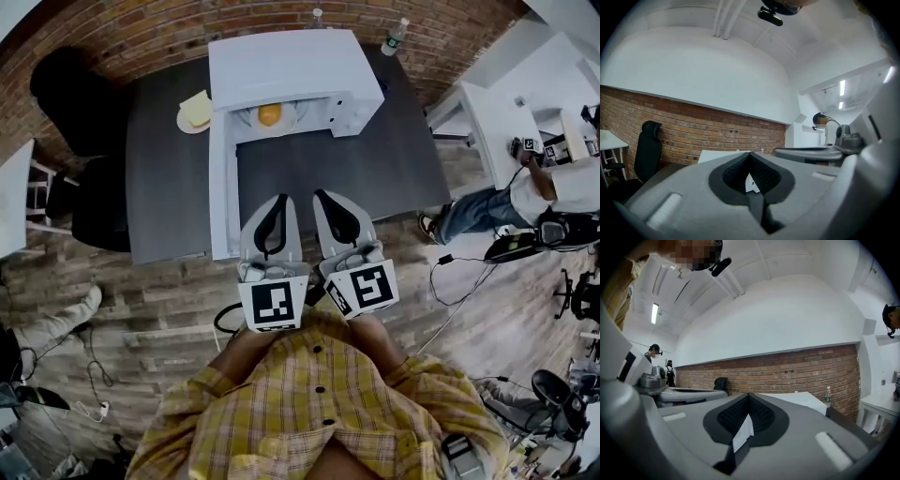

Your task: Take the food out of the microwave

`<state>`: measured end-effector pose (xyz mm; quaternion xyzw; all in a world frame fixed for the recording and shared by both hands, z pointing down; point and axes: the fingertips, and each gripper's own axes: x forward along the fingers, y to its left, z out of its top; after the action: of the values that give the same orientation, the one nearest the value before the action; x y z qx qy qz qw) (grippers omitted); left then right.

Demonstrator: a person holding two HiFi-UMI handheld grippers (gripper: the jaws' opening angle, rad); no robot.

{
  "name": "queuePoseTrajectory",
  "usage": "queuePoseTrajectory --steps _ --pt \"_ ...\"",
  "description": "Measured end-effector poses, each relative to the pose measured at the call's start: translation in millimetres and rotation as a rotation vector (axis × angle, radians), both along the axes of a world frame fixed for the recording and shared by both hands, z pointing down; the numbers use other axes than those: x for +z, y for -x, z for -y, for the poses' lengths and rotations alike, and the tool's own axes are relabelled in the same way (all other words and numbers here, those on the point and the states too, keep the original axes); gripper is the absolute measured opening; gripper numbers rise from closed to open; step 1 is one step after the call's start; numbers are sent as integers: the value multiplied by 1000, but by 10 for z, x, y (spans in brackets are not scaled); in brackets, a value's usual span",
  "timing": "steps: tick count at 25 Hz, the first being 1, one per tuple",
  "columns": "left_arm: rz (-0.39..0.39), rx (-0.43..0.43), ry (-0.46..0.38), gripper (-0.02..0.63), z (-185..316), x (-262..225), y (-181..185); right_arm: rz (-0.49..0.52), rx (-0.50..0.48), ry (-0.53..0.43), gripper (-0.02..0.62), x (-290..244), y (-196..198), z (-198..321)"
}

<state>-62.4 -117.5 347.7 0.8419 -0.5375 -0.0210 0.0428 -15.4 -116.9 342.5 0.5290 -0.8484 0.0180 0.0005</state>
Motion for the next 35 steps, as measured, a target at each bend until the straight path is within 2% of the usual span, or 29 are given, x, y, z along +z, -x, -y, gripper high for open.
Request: queuePoseTrajectory --steps 8,15,22,27,33,35 --pt "22 -10 47 -2 339 117 -69 -23 -45 31 3 94 8 312" --pt "-3 -55 109 -3 772 335 -199 -28 -78 31 3 227 -211 699" --pt "-12 -98 137 -3 1177 528 -333 -32 -109 51 3 403 -384 983" --pt "-95 -92 201 -3 1426 800 -411 -27 -115 59 3 486 -513 1119" --pt "-276 -69 343 -1 1633 1238 -445 -36 -131 79 3 604 -579 1232" --pt "-362 -63 408 57 1698 1427 -438 -40 -135 83 3 627 -595 1249"
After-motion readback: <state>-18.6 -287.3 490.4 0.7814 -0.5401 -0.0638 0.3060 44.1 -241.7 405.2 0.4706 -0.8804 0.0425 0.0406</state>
